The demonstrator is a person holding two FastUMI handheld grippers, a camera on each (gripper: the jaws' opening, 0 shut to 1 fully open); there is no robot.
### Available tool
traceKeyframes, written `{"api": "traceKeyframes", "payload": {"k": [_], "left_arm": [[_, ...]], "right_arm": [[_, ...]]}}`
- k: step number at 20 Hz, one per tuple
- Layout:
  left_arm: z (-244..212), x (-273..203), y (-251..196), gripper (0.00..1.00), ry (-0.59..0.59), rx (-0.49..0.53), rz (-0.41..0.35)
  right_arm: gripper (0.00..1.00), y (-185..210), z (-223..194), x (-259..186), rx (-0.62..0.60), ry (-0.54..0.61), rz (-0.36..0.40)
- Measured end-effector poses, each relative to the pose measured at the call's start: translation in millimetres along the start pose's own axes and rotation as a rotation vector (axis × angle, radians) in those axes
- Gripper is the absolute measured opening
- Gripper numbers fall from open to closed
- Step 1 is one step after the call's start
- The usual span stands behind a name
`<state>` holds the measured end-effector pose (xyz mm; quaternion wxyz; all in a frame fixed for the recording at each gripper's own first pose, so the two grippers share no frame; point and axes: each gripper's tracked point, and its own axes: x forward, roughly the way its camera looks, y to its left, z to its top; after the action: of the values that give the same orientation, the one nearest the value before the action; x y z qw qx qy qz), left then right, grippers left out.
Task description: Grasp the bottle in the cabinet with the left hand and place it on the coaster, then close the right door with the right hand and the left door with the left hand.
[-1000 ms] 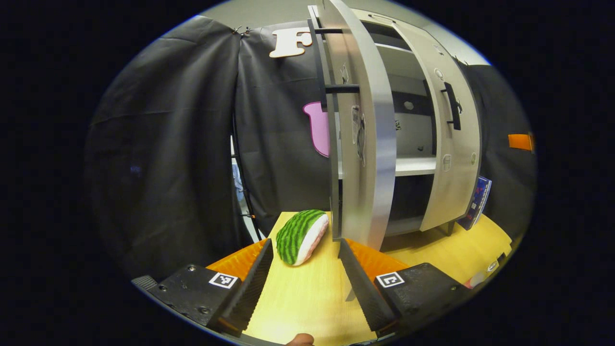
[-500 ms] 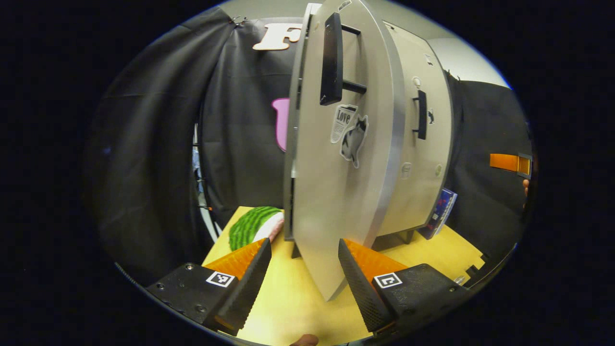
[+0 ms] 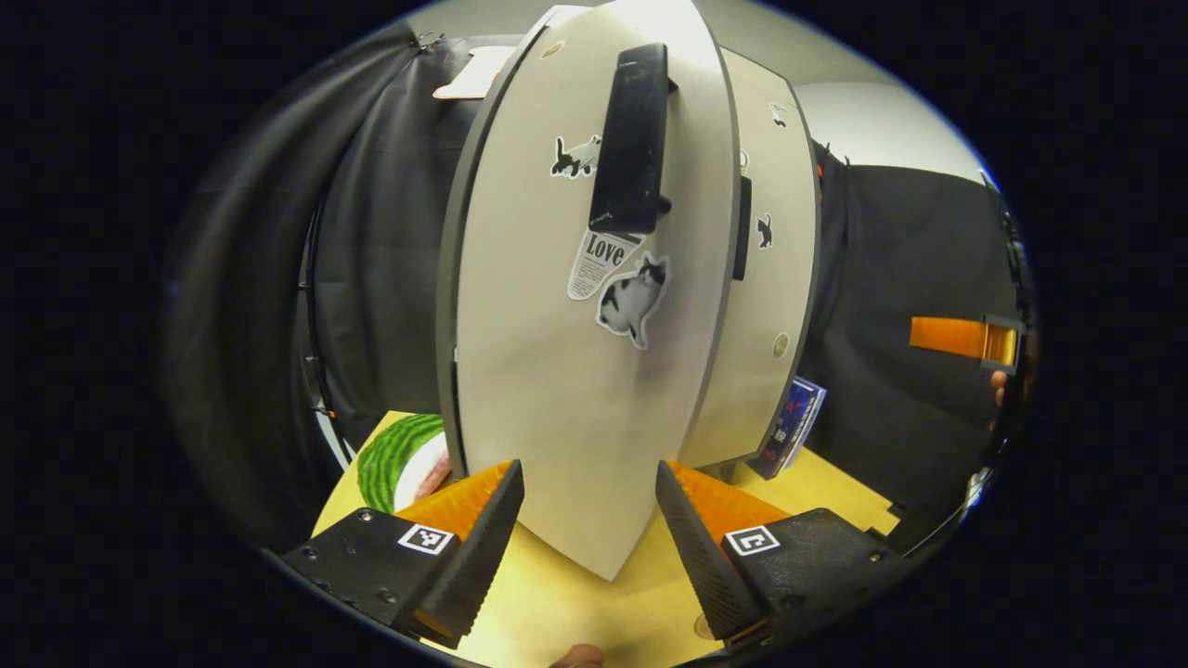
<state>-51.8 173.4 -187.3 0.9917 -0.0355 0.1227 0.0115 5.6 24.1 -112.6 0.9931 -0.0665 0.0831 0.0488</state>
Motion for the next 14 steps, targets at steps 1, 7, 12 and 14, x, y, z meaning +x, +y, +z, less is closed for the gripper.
{"api": "traceKeyframes", "payload": {"k": [1, 7, 12, 14], "left_arm": [[0.1, -1.2, 1.1, 0.91, 0.001, -0.001, -0.001], [-3.5, -0.3, 0.6, 0.95, 0.022, 0.013, 0.006], [-2.8, -1.7, 0.1, 0.91, 0.03, 0.004, 0.015], [-2.1, -2.1, -0.5, 0.91, 0.031, 0.006, 0.014]], "right_arm": [[0.97, -0.7, 0.2, 0.7, 0.001, 0.0, 0.0], [0.97, 1.2, -2.0, 3.7, 0.002, 0.003, 0.009], [0.93, 3.4, -2.8, 7.9, 0.004, 0.005, 0.017], [0.93, 3.5, -3.5, 8.3, 0.004, 0.007, 0.018]]}}
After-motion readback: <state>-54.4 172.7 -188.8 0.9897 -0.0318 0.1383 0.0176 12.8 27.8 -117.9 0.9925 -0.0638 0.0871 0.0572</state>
